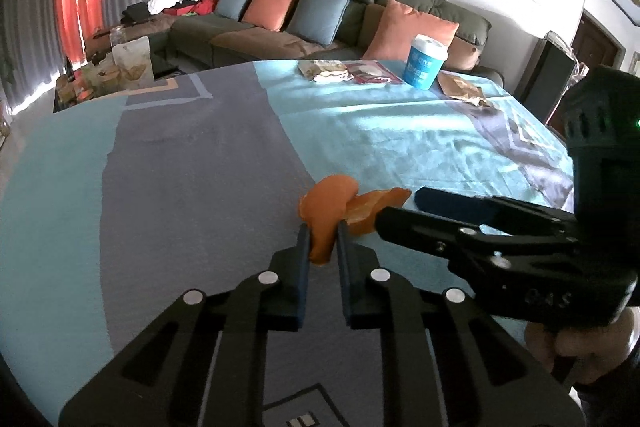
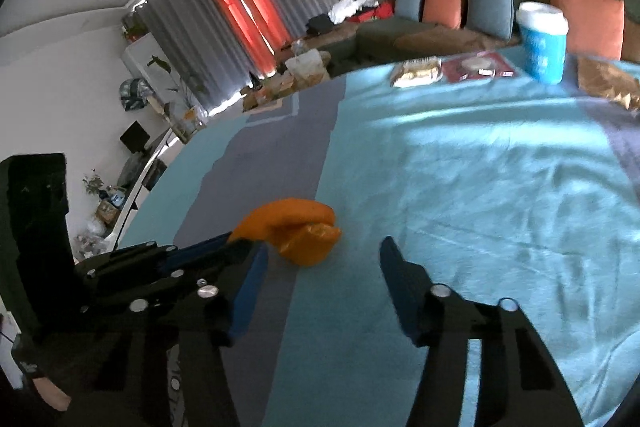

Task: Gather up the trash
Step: 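Grasp a piece of orange peel with the left tool while the right tool grasps another piece, then carry the orange peel pieces to the teal bin with both tools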

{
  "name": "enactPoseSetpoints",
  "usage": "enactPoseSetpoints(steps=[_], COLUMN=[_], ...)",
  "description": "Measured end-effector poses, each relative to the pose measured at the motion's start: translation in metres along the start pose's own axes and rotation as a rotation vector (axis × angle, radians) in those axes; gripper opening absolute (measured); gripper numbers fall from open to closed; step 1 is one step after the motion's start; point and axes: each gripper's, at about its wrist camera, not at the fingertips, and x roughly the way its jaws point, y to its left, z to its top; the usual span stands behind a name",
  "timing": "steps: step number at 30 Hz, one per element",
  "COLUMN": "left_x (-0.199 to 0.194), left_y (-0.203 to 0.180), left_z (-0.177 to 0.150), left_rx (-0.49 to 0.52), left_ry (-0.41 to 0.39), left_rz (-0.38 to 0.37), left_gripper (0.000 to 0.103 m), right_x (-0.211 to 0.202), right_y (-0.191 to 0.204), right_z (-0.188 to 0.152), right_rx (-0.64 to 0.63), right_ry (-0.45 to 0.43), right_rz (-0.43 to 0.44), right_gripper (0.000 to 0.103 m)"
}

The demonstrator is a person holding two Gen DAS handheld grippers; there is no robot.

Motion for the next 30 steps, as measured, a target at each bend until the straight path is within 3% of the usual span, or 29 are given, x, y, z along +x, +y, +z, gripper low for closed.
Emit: enactPoseSetpoints(steps=[5, 10, 21, 30], left_x=[-0.001, -0.002, -0.024, -0.065], left_y=[0.002, 0.003, 0.006, 0.017], left_z=[0.0, 0.001, 0.008, 0.009], left_rx=[-0.017, -0.023, -0.035, -0.044], left_ry=[-0.004, -0.015, -0.075, -0.156], left_rz=[-0.022, -0.018, -0.014, 0.035], left_gripper=[0.012, 0.012, 0.011, 0.011], right_x=[0.009, 0.016, -0.011, -0.036], right_y=[-0.003, -0.005, 0.007, 0.025], right_z=[0.006, 0.009, 0.011, 0.017], right_rx=[0.038, 0.067, 0.021, -0.025], right_ry=[0.022, 0.043, -0.02, -0.076], right_rz=[0.047, 0.09, 0.055, 0.046], right_gripper=[0.035, 0.014, 0.009, 0.009])
